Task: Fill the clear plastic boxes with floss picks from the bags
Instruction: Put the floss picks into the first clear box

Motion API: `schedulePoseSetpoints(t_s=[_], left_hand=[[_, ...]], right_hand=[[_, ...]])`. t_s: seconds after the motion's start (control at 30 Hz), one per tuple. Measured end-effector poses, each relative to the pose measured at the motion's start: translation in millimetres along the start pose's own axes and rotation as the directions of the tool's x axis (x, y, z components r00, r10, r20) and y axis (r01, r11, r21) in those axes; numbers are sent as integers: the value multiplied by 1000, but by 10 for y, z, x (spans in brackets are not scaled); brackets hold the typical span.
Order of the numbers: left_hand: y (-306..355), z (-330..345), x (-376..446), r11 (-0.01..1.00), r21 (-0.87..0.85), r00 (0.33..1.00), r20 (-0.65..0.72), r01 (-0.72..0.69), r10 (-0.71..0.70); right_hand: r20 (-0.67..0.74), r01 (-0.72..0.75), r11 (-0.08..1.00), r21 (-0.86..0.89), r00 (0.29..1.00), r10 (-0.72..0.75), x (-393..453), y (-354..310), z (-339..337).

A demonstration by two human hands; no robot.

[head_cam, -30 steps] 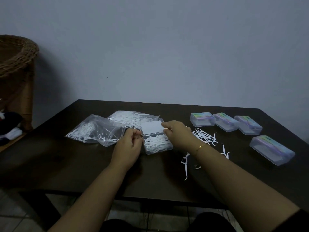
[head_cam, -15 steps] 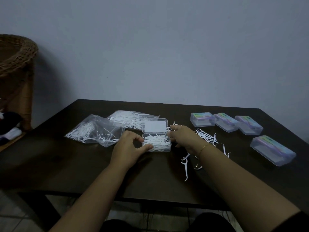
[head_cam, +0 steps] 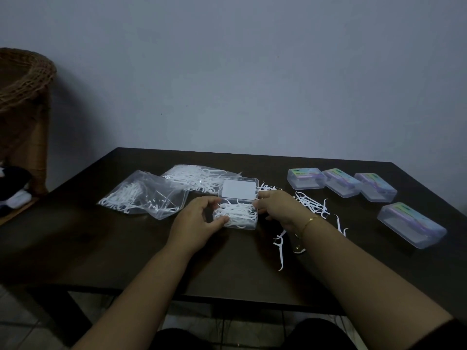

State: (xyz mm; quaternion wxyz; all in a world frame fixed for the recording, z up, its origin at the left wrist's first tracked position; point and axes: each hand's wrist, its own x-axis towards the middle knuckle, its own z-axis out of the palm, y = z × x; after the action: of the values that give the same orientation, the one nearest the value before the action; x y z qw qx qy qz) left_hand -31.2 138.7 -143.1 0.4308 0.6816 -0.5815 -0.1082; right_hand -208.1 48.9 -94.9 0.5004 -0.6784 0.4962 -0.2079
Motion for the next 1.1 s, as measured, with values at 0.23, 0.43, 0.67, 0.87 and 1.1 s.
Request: schedulePoseSetpoints(t_s=[0.23, 0.43, 0.67, 0.87, 1.1], left_hand=[[-4, 8, 2, 998, -40, 999, -5, 39, -39], [-3, 20, 32, 988, -99, 993, 35, 117, -114], [-43, 39, 36, 987, -101, 992, -5, 126, -127], [-21, 9, 31, 994, 35, 995, 3, 99, -99], [-18, -12, 24, 990, 23, 990, -10, 138, -138]], right_hand=[[-15, 20, 998, 66, 1000, -19, -8, 33, -14], [16, 90, 996, -9, 996, -89, -72, 15, -6], [33, 210, 972, -109, 978, -208, -80, 54, 108], [13, 235, 906, -353, 969, -246, -124, 73, 227], [-7, 326, 830, -452, 929, -369, -88, 121, 315]])
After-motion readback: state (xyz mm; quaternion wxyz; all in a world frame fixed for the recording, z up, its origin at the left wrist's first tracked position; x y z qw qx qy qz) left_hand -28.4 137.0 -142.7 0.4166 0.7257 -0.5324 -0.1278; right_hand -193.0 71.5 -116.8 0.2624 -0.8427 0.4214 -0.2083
